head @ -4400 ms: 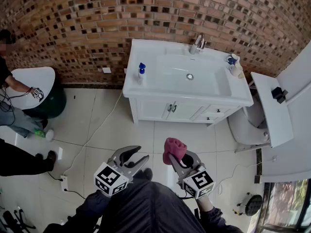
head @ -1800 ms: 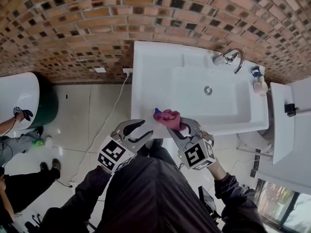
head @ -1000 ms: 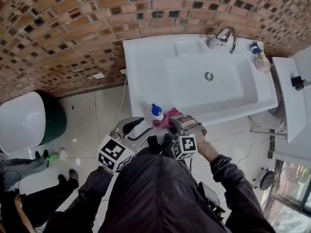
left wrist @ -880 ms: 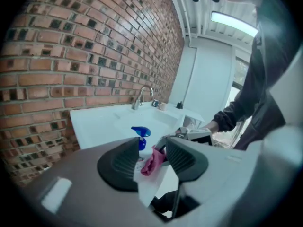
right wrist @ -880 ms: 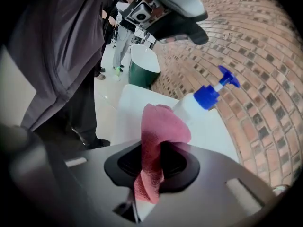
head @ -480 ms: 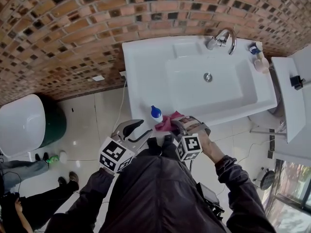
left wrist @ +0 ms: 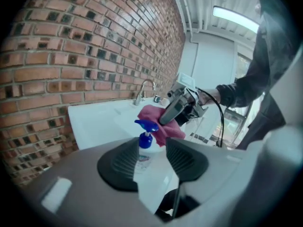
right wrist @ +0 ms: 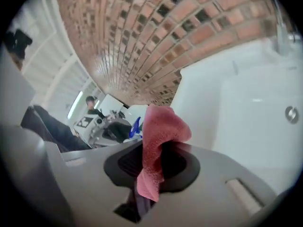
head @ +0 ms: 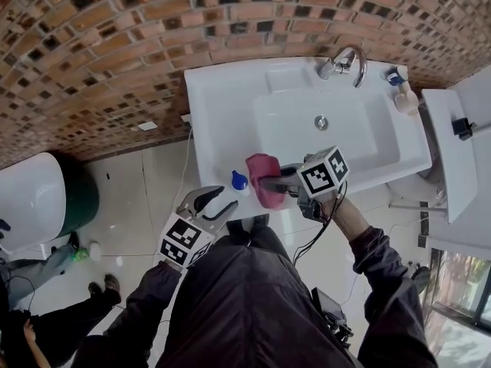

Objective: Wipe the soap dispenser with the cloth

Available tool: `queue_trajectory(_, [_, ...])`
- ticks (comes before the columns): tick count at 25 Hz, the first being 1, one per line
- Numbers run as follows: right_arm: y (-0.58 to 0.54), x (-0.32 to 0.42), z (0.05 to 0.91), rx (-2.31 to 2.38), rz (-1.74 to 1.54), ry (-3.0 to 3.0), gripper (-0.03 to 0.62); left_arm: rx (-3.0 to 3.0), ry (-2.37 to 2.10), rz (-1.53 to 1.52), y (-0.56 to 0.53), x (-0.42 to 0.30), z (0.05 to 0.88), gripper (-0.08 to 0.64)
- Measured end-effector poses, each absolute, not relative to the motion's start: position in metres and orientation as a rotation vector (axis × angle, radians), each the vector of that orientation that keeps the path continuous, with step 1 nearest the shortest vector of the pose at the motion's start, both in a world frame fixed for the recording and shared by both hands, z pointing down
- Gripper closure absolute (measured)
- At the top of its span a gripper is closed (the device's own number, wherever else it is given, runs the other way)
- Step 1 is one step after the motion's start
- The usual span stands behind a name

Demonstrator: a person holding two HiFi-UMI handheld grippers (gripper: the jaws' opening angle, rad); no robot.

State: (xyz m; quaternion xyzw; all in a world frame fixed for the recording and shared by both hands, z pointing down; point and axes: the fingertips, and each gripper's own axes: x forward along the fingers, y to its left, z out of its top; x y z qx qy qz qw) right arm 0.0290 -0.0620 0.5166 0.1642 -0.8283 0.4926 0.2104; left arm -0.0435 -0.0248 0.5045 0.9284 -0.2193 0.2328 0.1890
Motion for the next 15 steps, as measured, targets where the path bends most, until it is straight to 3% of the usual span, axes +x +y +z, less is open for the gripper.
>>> queue_trajectory(3, [-0.069,0.015,0.518,0.374,1.551,-2.282,0.523,2.608,-0.618,0.664,-0.028,-0.040,0.507,0.394])
queue_trajectory(15, [-0.073,0.008,0.592,0.277,1.430,-2.082,0.523,2.567,-0.598,0.699,-0.035,-0.029,0.524,0.394])
